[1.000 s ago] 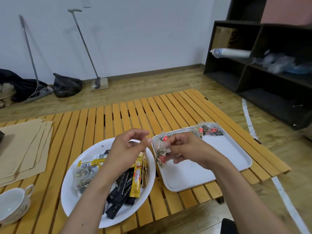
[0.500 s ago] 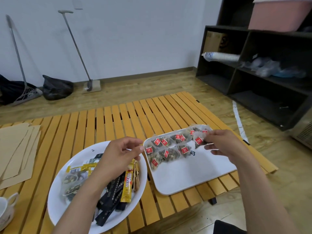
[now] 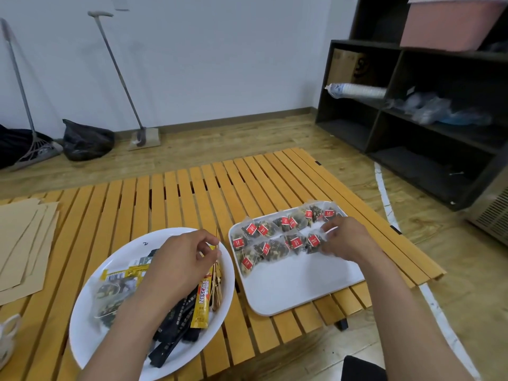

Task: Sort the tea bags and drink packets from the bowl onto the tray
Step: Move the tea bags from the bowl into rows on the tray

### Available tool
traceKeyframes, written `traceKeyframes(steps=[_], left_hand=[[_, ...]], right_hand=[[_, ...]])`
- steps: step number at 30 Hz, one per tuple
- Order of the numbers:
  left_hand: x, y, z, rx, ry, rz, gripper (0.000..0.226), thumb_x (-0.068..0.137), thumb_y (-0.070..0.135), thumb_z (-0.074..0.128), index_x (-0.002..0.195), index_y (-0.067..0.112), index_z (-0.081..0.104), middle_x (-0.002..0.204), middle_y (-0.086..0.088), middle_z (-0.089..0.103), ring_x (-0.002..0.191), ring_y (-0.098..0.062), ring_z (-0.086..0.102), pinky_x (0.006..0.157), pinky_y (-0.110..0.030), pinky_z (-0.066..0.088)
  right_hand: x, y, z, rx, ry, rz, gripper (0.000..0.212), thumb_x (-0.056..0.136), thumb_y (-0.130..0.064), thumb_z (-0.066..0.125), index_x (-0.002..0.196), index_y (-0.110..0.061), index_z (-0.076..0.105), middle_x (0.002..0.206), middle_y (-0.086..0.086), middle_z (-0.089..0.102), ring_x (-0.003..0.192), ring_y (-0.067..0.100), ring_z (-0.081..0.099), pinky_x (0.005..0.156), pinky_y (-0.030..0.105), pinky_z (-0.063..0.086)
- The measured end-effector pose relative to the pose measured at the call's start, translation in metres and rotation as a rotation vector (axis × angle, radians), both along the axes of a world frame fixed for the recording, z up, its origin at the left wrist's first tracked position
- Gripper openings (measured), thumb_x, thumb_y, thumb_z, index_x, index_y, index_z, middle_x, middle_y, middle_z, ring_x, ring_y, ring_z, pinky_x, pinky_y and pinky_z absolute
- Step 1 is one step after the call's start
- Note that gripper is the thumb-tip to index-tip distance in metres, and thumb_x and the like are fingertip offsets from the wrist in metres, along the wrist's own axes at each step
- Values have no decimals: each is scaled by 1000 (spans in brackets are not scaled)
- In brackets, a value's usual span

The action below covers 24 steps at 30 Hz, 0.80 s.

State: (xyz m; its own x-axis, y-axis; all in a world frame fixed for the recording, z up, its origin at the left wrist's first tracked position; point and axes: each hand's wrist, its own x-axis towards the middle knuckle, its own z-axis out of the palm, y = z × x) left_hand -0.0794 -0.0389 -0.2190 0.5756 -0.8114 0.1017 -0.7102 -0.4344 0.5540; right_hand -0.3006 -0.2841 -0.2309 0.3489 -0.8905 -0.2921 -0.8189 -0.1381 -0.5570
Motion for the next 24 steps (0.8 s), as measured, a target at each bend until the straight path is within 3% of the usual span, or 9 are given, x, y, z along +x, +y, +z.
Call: traceKeyframes(steps=[3, 10, 12, 14, 16, 18, 21, 24], left_hand=[[5, 6, 2, 4, 17, 24, 9, 91, 37, 71, 100, 39, 67, 80, 19, 69, 73, 1, 65, 68, -27, 53], [49, 51, 9, -25, 60, 140, 13, 86, 31, 77, 97, 34, 70, 81, 12, 70, 74, -6, 65, 72, -34, 55], [63, 69, 11, 6, 51, 164, 15, 84, 32, 80, 95, 36, 70, 83, 13, 71, 73, -6, 66, 70, -34, 56], [76, 86, 13, 56, 39, 186, 18, 81, 32, 83, 93, 36, 70, 87, 14, 71, 76, -6, 66, 71, -33, 56], [86, 101, 13, 126, 36, 215, 22, 78, 31, 87, 93, 35, 71, 92, 14, 70, 80, -8, 65, 74, -32, 54], [94, 111, 10, 182, 57, 235, 25, 75, 29, 89, 91, 36, 71, 95, 11, 70, 82, -11, 64, 74, -31, 51], [99, 118, 7, 209, 102, 289, 32, 71, 31, 92, 96, 34, 72, 102, 8, 69, 89, -15, 63, 73, -29, 45], [99, 120, 7, 257, 161, 294, 46, 66, 29, 94, 106, 32, 73, 111, 8, 61, 103, -16, 58, 80, -31, 46]], right_hand=[[14, 8, -4, -79, -19, 73, 37, 79, -16, 81, 113, -18, 66, 98, 1, 71, 90, 20, 67, 75, 34, 59], [14, 13, 7, -192, 110, 115, 59, 74, -21, 87, 129, -21, 65, 116, 1, 71, 92, 22, 65, 82, 39, 57], [18, 21, 20, -334, 79, 62, 53, 73, -22, 87, 122, -21, 68, 112, 0, 73, 93, 26, 66, 80, 39, 56], [34, 40, 31, -466, -84, 89, 35, 76, -22, 82, 110, -21, 72, 97, -4, 74, 89, 23, 67, 70, 31, 49], [61, 74, 38, -420, -259, 241, 20, 80, -25, 78, 99, -26, 72, 85, -14, 72, 78, 11, 67, 64, 27, 48], [86, 113, 35, -294, -362, 471, 14, 81, -28, 78, 94, -30, 73, 80, -17, 72, 73, 3, 67, 68, 31, 56], [112, 170, 26, -232, -354, 798, 13, 83, -35, 77, 95, -29, 75, 84, -16, 73, 74, 1, 67, 74, 33, 58], [130, 216, 13, -335, -273, 1048, 24, 85, -44, 73, 104, -30, 74, 97, -11, 72, 87, 9, 65, 74, 34, 56]])
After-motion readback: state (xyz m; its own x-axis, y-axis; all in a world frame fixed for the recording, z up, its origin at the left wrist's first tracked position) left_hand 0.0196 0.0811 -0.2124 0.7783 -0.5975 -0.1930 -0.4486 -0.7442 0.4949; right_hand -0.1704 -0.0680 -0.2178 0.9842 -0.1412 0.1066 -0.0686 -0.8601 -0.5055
